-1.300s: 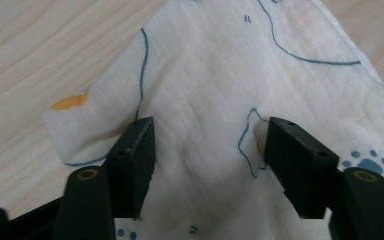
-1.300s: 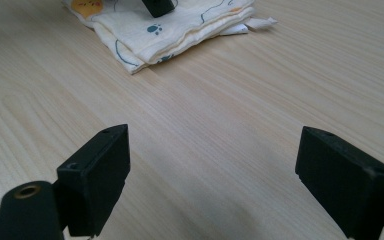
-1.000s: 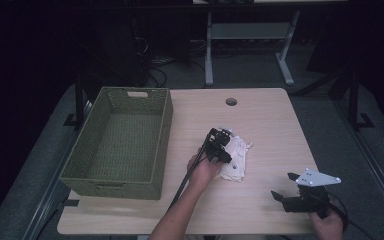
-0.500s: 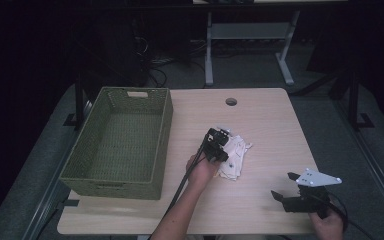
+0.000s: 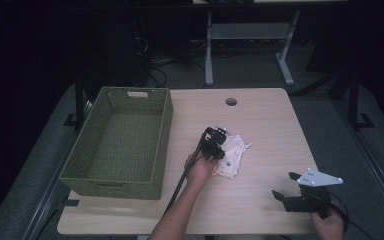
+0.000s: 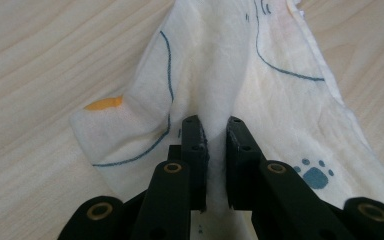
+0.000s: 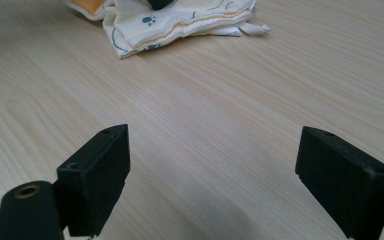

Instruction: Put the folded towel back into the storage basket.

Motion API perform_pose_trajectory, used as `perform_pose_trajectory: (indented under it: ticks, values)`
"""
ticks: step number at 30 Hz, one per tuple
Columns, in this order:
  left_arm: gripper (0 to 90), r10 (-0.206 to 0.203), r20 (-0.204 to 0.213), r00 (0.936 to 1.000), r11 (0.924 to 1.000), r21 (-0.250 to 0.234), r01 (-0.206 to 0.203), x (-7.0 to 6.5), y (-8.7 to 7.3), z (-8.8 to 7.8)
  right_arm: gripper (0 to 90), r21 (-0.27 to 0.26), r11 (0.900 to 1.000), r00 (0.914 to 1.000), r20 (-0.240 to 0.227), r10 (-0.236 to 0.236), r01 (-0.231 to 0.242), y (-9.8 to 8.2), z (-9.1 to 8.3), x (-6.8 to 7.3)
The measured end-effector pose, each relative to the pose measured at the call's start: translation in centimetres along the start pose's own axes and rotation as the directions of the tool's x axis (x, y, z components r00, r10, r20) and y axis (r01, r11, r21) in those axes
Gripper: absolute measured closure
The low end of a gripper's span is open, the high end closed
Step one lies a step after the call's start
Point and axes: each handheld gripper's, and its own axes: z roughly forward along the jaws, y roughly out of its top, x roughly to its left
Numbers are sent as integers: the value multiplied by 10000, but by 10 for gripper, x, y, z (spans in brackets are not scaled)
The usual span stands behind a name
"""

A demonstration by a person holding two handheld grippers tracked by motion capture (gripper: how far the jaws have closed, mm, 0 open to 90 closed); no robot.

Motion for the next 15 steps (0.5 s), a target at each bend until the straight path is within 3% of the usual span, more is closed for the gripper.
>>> perform_pose_trajectory:
  ticks: [7,10,12,14,15]
  values:
    - [827,-312,824,9961,9991,-256,334,7,-4,-12,136,-48,9999,9999,96,95,-94,-1,-2,-3]
    - [820,-749,1920,9785,9947,-554,870,13,-7,-25,136,-15,10000,9999,130,81,-81,-1,-1,-3]
    - [820,-875,2218,9712,9915,-749,1064,14,-7,-32,136,32,10000,9999,133,80,-81,-1,-1,-2]
    - [820,-847,2287,9698,9913,-789,1052,15,-8,-36,136,14,10000,9999,157,65,-65,-1,-1,-3]
    - [820,-926,2460,9648,9890,-898,1178,15,-8,-40,136,14,10000,9999,157,65,-65,-1,-1,-3]
